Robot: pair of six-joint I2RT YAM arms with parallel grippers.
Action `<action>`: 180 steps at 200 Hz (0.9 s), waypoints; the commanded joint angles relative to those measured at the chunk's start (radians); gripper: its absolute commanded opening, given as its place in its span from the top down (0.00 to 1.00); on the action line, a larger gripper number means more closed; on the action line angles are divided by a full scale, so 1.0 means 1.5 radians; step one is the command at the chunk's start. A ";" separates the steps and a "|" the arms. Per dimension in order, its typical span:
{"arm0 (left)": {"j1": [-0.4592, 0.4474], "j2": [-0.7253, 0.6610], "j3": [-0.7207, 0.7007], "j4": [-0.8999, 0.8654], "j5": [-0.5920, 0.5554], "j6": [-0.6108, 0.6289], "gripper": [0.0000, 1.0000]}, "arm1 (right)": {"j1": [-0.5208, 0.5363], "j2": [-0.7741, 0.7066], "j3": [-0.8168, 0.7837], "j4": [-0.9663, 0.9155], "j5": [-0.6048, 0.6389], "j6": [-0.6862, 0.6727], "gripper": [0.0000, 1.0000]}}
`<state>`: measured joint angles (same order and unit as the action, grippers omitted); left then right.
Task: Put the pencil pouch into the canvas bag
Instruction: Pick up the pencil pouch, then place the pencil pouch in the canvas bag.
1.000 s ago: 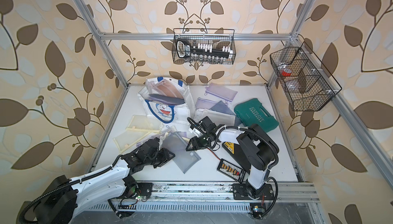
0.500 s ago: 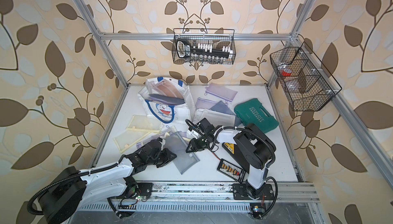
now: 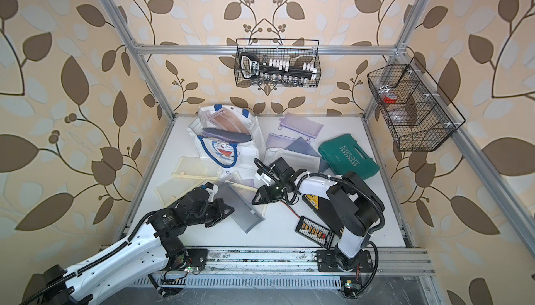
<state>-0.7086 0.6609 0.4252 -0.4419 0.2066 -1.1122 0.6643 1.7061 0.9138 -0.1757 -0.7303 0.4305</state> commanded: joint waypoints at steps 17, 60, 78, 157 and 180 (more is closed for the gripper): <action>-0.006 -0.011 0.118 -0.190 -0.049 -0.013 1.00 | -0.019 -0.062 0.054 -0.075 0.006 -0.021 0.40; -0.006 0.056 0.302 -0.287 -0.102 -0.005 1.00 | -0.046 -0.133 0.090 -0.150 0.038 -0.045 0.25; -0.006 0.091 0.399 -0.315 -0.128 -0.001 1.00 | -0.060 -0.171 0.092 -0.169 0.049 -0.045 0.20; -0.002 0.314 0.801 -0.367 -0.307 0.035 1.00 | -0.064 -0.280 0.108 -0.260 0.145 -0.057 0.03; 0.042 0.406 0.900 -0.351 -0.311 0.070 1.00 | -0.064 -0.292 0.124 -0.276 0.164 -0.061 0.01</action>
<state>-0.6945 1.1595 1.6520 -0.9798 -0.1692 -1.0729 0.5682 1.2961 1.0424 -0.5343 -0.5404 0.3603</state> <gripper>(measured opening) 0.046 0.980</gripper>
